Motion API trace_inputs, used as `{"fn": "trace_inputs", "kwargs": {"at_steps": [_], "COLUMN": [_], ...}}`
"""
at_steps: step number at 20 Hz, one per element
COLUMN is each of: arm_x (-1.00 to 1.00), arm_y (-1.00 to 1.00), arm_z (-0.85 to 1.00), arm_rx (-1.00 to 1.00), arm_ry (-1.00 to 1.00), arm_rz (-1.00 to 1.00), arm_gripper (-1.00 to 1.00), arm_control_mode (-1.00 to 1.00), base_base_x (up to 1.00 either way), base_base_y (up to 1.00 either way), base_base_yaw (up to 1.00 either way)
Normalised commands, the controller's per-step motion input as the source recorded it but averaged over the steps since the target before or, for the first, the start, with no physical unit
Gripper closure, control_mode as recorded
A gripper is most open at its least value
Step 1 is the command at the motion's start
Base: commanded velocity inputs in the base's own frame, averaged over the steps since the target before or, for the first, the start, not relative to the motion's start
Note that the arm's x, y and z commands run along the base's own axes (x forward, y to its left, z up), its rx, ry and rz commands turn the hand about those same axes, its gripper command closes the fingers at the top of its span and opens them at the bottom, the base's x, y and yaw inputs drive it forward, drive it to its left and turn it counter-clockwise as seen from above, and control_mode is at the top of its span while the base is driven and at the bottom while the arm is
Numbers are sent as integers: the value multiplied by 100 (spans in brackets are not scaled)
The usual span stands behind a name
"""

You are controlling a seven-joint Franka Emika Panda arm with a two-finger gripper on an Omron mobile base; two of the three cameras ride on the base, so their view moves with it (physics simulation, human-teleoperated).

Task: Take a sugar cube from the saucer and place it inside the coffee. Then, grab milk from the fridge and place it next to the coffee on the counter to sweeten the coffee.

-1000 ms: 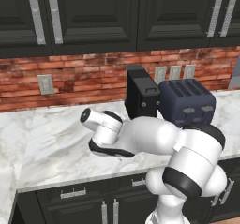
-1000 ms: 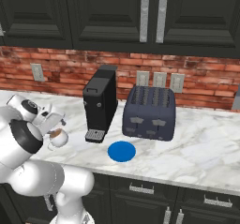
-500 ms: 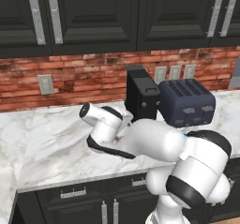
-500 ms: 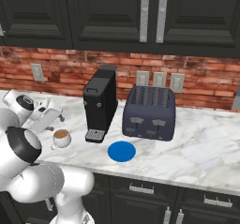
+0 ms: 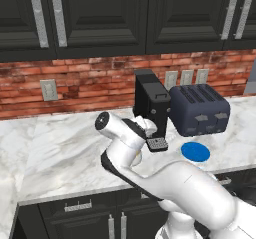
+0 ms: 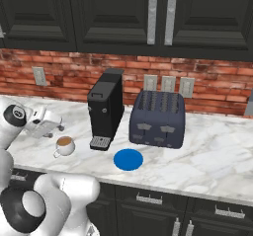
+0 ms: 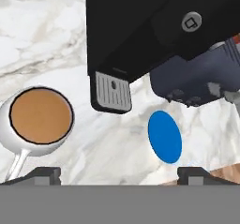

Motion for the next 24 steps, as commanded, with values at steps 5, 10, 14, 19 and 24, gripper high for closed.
{"fn": "trace_inputs", "kwargs": {"at_steps": [5,10,14,19,24], "arm_x": [-51,-59,-45,-6,5], "arm_y": [-92,-87,-39,-2,0], "arm_z": [69,46,16,4,1], "arm_rx": [45,38,11,1,0], "arm_ry": [-20,-14,-3,0,1], "arm_rz": [-12,-1,0,0,1], "arm_gripper": [-100,-100,-100,-100,-100], "arm_control_mode": [-100,-100,-100,-100,-100], "base_base_x": [0,0,0,0,0], "base_base_y": [0,0,0,0,0], "base_base_yaw": [0,0,0,0,0]}}
